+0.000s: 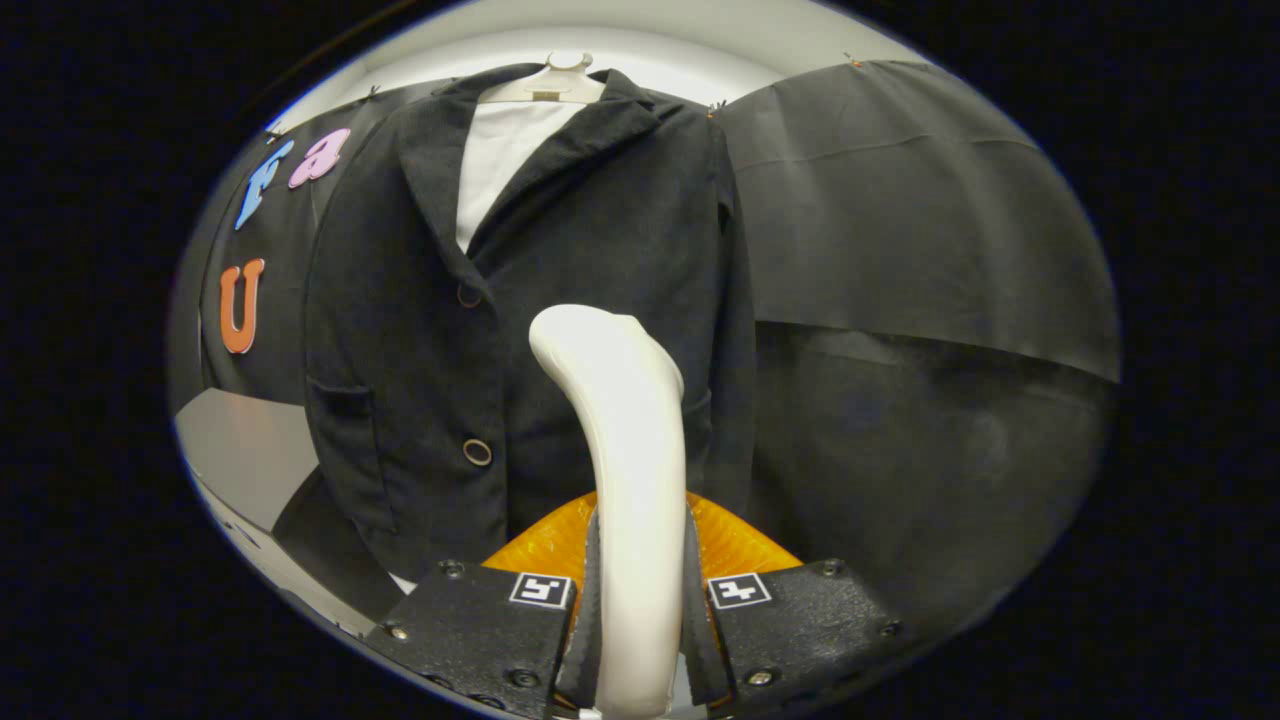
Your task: Iron the clothes twice with a garment steamer, once on the left side and once on the right side.
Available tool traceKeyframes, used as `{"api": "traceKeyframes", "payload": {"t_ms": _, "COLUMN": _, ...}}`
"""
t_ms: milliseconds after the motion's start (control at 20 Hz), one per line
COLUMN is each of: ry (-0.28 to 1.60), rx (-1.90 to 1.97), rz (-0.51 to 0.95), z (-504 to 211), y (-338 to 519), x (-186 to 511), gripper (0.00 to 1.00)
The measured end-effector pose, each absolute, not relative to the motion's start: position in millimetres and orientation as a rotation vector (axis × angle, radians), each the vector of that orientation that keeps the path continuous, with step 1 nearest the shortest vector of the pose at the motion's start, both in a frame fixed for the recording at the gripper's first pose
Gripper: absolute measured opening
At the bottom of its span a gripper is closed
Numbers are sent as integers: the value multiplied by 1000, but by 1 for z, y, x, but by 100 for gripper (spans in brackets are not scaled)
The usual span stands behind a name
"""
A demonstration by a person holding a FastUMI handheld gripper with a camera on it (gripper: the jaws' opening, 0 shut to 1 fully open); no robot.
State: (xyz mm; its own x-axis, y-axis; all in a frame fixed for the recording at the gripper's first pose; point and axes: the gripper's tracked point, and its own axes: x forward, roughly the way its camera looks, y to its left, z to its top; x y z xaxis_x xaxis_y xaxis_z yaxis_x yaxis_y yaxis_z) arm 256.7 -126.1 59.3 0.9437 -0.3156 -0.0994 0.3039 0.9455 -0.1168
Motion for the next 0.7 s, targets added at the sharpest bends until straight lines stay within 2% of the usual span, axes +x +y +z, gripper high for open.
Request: {"api": "traceKeyframes", "payload": {"t_ms": 700, "ry": 256, "rx": -110, "rz": -281, "z": -30, "y": -136, "x": 259, "gripper": 37}}
